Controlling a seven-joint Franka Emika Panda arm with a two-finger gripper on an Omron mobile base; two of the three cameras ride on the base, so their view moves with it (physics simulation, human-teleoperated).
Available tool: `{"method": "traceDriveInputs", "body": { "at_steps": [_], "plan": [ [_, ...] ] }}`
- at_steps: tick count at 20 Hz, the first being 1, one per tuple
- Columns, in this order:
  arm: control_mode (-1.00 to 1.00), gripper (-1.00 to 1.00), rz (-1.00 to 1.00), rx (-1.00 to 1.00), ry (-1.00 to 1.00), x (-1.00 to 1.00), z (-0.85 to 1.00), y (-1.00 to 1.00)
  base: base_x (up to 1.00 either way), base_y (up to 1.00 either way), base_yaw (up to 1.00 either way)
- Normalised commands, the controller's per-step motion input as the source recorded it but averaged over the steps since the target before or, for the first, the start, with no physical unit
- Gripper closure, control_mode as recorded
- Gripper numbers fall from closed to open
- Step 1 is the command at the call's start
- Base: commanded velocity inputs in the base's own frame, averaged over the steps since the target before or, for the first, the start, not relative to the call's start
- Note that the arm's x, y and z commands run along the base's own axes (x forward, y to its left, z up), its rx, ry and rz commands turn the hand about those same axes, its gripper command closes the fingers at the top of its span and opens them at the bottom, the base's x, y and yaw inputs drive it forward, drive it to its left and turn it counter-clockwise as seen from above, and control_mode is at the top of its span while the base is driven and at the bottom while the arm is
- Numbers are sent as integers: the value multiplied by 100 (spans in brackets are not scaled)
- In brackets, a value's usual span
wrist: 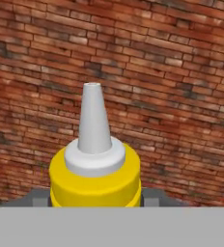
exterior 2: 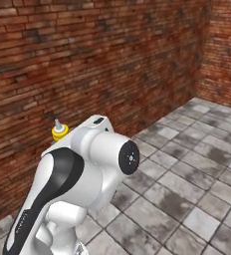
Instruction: Place the ketchup and mustard from the counter to the top shelf of the fridge. If the existing items in the fridge are on the top shelf, move them to other shelves.
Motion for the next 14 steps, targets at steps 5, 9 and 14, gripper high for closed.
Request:
{"method": "traceDriveInputs", "body": {
  "at_steps": [5,9,14],
  "plan": [
    [100,100,0,0,0,0,0,0,86,-12,-52],
    [100,100,0,0,0,0,0,0,90,-18,-51],
    [100,100,0,0,0,0,0,0,95,-25,-48]
  ]
}}
